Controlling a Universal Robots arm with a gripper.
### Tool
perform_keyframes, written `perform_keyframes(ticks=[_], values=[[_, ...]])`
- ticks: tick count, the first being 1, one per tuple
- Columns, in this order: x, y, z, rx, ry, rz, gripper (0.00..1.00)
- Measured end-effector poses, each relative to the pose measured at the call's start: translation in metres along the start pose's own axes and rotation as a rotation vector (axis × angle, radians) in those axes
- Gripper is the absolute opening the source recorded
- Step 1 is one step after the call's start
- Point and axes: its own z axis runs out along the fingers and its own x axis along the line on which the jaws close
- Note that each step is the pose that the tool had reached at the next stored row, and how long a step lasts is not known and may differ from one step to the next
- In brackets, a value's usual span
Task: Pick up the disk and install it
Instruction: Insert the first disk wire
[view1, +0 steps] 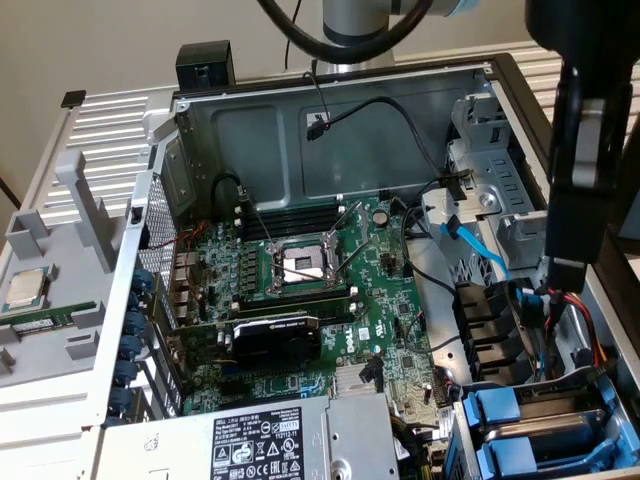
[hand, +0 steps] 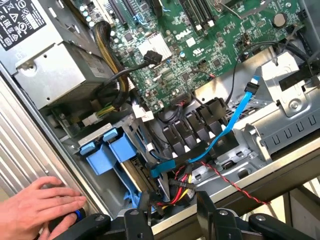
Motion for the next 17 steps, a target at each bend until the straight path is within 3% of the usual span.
perform_keyframes(ticks=[3,5,6,10,17], values=[[0.003,0.0045,-0.0008,0.0178,0.0127,-0.012,0.49],[0.004,0.0063,-0.0012,0.0242,0.0211,-0.017,0.49],[0.004,0.0068,-0.0012,0.0254,0.0227,-0.019,0.49],[0.006,0.0071,-0.0013,0.0264,0.0223,-0.029,0.49],[0.021,0.0015,0.0004,0.0261,0.0181,-0.046,0.49]])
